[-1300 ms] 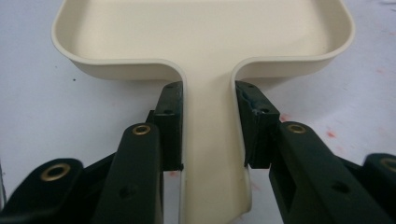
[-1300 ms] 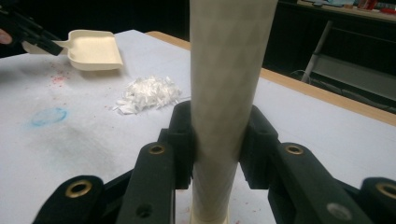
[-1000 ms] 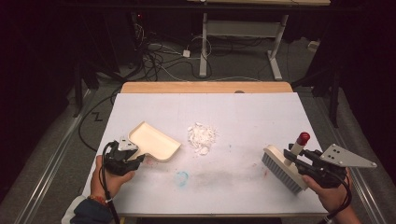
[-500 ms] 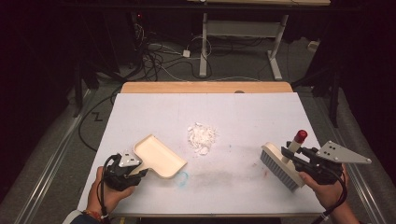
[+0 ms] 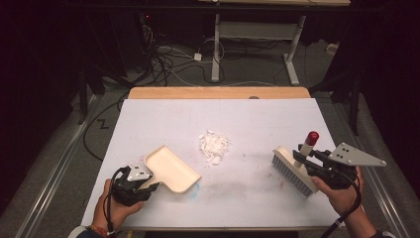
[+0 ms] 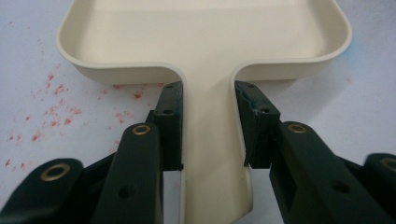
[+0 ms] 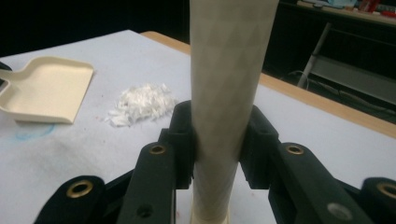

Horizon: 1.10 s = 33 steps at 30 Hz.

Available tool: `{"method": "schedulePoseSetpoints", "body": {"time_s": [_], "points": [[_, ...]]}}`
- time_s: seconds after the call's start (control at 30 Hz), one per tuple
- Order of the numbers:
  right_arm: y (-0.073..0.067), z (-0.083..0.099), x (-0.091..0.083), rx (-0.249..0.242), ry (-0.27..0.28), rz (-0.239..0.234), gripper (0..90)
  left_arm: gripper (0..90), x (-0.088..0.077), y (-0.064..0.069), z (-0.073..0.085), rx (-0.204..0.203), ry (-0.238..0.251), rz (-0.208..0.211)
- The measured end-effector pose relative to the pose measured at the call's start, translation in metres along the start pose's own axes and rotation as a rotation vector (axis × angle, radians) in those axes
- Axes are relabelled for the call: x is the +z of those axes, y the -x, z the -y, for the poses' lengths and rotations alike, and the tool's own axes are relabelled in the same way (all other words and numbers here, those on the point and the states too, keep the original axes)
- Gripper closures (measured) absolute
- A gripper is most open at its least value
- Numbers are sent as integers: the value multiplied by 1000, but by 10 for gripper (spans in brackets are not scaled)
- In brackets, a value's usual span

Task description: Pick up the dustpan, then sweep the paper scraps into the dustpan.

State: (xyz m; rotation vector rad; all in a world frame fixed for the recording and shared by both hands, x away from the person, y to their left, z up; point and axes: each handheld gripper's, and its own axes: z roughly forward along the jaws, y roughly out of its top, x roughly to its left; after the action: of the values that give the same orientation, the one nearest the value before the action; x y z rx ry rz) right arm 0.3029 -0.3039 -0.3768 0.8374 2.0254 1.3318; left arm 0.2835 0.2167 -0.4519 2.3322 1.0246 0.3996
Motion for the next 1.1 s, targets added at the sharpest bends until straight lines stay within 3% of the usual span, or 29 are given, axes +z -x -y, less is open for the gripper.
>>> {"method": "schedulePoseSetpoints", "body": {"time_s": [0.23,0.37,0.47,0.5,0.7,0.83,1.0,1.07,1.1], "points": [[1,-13,20,-10,18,0,704,635,0,1,0,-5,2,5],[2,-27,39,-16,27,-2,703,635,2,1,-1,-12,4,13],[2,-41,63,-27,36,-5,704,635,4,1,-1,-9,3,13],[2,-41,63,-27,36,-5,704,635,4,2,-1,-10,4,13],[7,-65,118,-64,64,21,703,636,5,2,-3,4,7,22],[9,-71,152,-80,19,45,704,635,7,6,-7,28,4,34],[13,-75,178,-39,4,41,704,635,9,5,-8,29,1,42],[12,-77,190,-62,-15,59,704,635,11,6,-9,24,-3,43],[10,-80,204,-58,-33,70,704,635,12,7,-10,23,-8,43]]}}
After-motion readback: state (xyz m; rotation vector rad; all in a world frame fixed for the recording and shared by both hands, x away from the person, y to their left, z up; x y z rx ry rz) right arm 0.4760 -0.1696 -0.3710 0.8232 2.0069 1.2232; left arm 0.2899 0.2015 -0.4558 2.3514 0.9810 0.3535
